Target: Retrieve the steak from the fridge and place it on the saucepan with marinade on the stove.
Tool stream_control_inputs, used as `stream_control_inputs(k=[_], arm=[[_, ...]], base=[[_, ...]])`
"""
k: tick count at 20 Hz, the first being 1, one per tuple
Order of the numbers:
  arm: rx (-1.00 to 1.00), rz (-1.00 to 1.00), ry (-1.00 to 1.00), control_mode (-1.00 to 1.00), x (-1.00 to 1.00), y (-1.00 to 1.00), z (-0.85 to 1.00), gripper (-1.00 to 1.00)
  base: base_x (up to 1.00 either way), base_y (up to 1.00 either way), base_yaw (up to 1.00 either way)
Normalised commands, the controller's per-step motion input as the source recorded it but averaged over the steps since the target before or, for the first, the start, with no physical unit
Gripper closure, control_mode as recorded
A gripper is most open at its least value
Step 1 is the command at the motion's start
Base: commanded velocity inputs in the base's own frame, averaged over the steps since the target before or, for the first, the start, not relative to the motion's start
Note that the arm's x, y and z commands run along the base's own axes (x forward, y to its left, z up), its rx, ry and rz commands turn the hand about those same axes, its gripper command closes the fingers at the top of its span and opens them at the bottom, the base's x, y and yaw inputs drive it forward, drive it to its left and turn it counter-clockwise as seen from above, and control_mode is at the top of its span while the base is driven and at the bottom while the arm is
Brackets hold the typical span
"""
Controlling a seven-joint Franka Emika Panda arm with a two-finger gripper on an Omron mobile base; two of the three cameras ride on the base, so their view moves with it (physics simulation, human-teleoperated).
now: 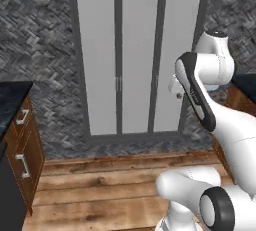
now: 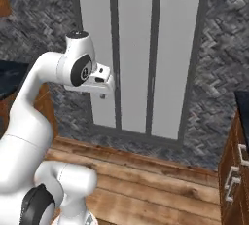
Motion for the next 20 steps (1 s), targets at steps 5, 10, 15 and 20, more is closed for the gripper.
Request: stream_control_inputs(k=[5, 10, 15, 20], arm=[[0.0, 0.0, 0.0, 1.0, 0.0, 0.0, 0.0, -1.0], [0.0, 0.0, 0.0, 1.0, 0.0, 0.0, 0.0, -1.0], [0.0, 0.0, 0.0, 1.0, 0.0, 0.0, 0.0, -1.0], [0.0, 0.0, 0.0, 1.0, 0.0, 0.0, 0.0, -1.0]], base=[[-0.01, 0.0, 1.0], [-0.03, 0.0, 1.0], [-0.04, 0.0, 1.0], [-0.04, 0.0, 1.0]])
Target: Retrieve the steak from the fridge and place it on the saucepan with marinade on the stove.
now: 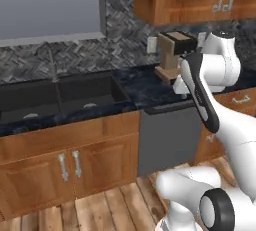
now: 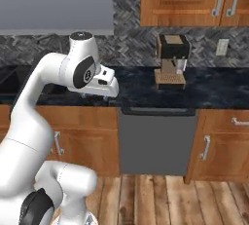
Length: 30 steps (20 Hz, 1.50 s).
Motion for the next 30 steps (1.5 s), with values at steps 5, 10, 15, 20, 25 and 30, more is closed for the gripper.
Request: stream_control_inputs(k=[5, 10, 15, 20, 25, 30], arm=[[0.0, 0.0, 0.0, 1.0, 0.0, 0.0, 0.0, -1.0], [0.0, 0.0, 0.0, 1.0, 0.0, 0.0, 0.0, -1.0], [0.0, 0.0, 0.0, 1.0, 0.0, 0.0, 0.0, -1.0], [0.0, 0.0, 0.0, 1.0, 0.0, 0.0, 0.0, -1.0], [0.0, 0.0, 0.0, 1.0, 0.0, 0.0, 0.0, -1.0], [0.0, 0.0, 0.0, 1.0, 0.0, 0.0, 0.0, -1.0]], base=[[-0.03, 0.0, 1.0], [-0.02, 0.0, 1.0], [0.0, 0.0, 1.0], [0.0, 0.0, 0.97], [0.0, 0.0, 0.92], [0.57, 0.02, 0.4]])
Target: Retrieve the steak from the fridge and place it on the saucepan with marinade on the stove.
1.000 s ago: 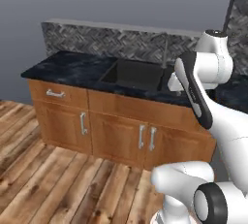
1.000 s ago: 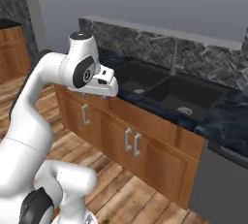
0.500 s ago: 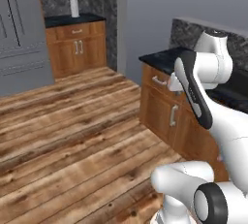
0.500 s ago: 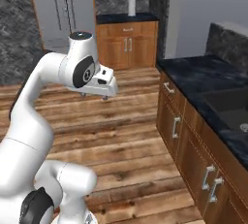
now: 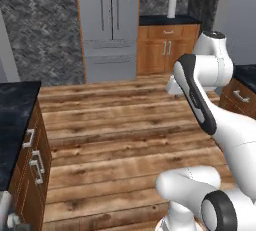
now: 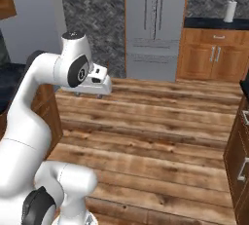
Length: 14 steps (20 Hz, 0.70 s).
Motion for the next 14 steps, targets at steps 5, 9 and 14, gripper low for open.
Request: stream_control_inputs(k=[5, 9, 14], arm=[[0.0, 0.0, 0.0, 1.0, 0.0, 0.0, 0.0, -1.0], [0.0, 0.0, 0.0, 1.0, 0.0, 0.0, 0.0, -1.0], [0.0, 0.0, 0.0, 1.0, 0.0, 0.0, 0.0, -1.0]], base=[[1.0, 0.02, 0.03], [1.0, 0.0, 0.09], [1.0, 0.0, 0.08]])
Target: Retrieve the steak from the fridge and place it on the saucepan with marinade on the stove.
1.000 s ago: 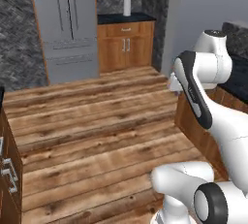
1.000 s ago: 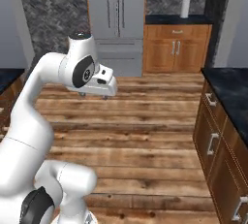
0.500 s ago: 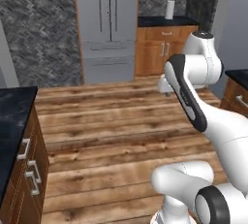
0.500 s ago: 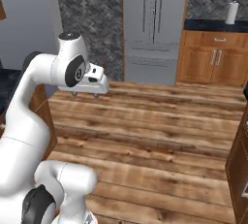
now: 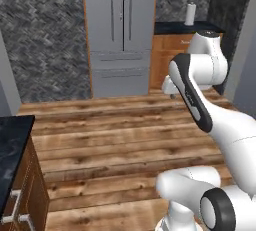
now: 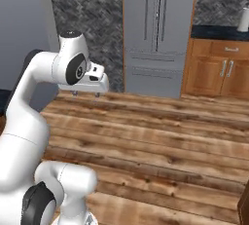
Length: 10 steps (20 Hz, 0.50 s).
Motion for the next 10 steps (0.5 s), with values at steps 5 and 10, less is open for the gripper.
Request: stream_control_inputs(k=[5, 10], arm=[[0.0, 0.0, 0.0, 1.0, 0.0, 0.0, 0.0, -1.0], [0.0, 0.0, 0.0, 1.0, 0.0, 0.0, 0.0, -1.0]], base=[[1.0, -0.05, 0.13], [1.0, -0.08, 0.13]])
